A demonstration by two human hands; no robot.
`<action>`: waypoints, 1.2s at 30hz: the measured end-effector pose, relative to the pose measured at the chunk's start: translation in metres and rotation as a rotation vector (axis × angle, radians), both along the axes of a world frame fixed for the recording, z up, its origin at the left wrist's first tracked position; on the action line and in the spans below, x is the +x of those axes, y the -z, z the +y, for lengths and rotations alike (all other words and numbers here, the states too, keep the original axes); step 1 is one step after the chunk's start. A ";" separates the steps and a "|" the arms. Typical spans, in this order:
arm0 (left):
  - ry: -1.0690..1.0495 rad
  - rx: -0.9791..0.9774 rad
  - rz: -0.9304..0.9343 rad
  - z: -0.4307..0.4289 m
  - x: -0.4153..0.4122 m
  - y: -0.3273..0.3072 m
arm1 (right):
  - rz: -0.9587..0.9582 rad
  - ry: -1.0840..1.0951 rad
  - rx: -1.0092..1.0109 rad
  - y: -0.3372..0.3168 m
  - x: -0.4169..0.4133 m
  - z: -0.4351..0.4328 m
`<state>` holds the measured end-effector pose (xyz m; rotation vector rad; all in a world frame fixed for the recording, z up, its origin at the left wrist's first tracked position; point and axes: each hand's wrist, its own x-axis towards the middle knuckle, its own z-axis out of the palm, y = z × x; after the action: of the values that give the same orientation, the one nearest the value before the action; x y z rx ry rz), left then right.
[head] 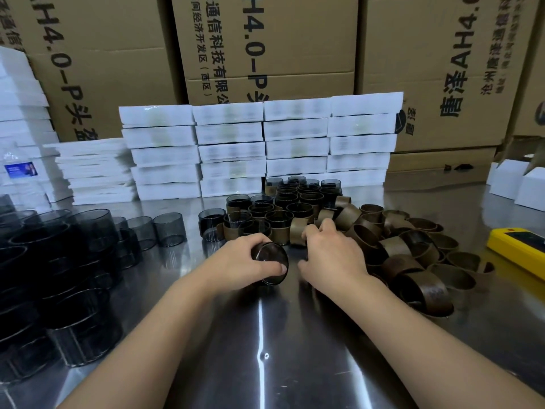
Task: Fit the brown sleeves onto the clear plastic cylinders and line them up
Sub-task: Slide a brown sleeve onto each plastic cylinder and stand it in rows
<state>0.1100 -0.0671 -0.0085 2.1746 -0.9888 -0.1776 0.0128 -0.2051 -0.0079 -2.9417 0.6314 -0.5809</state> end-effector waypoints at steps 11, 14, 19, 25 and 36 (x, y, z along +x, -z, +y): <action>-0.002 -0.379 0.433 0.001 0.016 0.019 | -0.253 -0.135 -0.084 0.002 0.005 0.002; -0.004 -0.436 0.604 0.001 0.019 0.022 | -0.444 -0.206 0.008 -0.001 0.004 0.002; 0.019 -0.558 0.765 0.003 0.017 0.019 | -0.556 -0.242 0.139 -0.002 0.003 0.005; 0.016 -0.545 0.758 0.003 0.018 0.020 | -0.666 -0.296 0.164 -0.003 0.003 0.008; 0.131 -0.459 0.693 0.001 0.017 0.022 | -0.654 -0.449 0.331 -0.003 0.001 0.016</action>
<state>0.1275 -0.0660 -0.0309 1.4622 -0.6763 -0.6486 0.0138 -0.1894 -0.0051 -2.2630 -0.0099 -1.1573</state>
